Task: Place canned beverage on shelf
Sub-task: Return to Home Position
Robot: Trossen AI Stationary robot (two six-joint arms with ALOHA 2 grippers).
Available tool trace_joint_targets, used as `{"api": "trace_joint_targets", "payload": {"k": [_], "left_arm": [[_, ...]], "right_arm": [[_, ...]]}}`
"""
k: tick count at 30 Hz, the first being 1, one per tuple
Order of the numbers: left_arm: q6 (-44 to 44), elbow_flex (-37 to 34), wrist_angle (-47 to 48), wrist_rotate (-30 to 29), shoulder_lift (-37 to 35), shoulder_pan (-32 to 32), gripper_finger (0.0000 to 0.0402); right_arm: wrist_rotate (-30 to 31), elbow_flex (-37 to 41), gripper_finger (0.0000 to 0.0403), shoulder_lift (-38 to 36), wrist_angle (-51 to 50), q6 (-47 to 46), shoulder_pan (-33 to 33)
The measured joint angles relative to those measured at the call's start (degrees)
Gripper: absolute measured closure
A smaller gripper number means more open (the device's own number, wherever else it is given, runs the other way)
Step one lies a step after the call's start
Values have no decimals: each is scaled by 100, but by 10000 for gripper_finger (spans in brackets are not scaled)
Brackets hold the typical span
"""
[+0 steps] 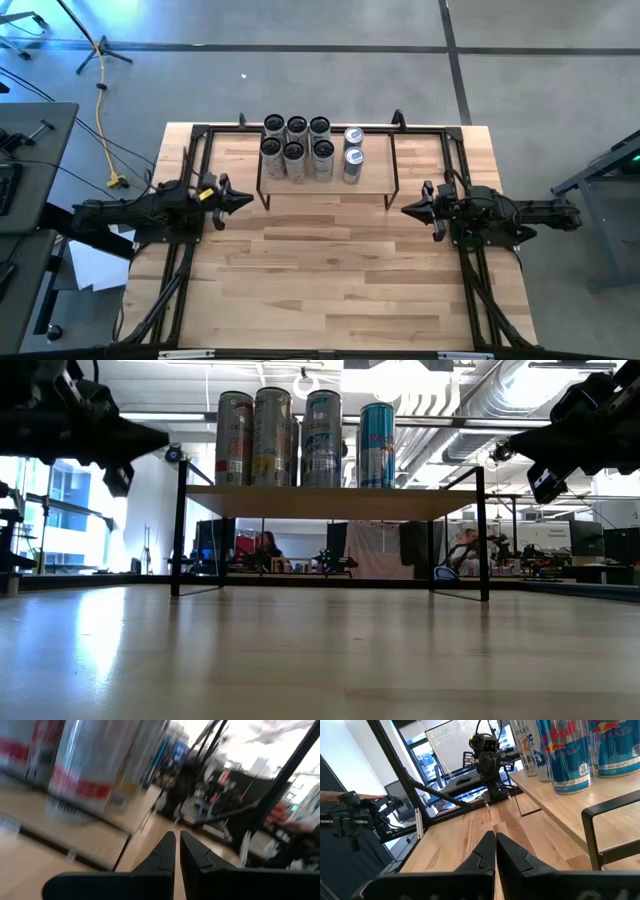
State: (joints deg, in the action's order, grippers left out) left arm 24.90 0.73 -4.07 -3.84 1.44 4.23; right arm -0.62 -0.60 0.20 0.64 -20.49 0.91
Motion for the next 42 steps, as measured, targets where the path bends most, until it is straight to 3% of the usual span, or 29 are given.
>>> {"api": "trace_joint_targets", "payload": {"k": [2, 42], "left_arm": [[0, -1, 318, 17, -94, 0, 401], [1, -2, 297, 44, -71, -256, 401]], "right_arm": [[10, 0, 402, 19, -1, 0, -14], [20, -2, 402, 20, -9, -2, -15]]}}
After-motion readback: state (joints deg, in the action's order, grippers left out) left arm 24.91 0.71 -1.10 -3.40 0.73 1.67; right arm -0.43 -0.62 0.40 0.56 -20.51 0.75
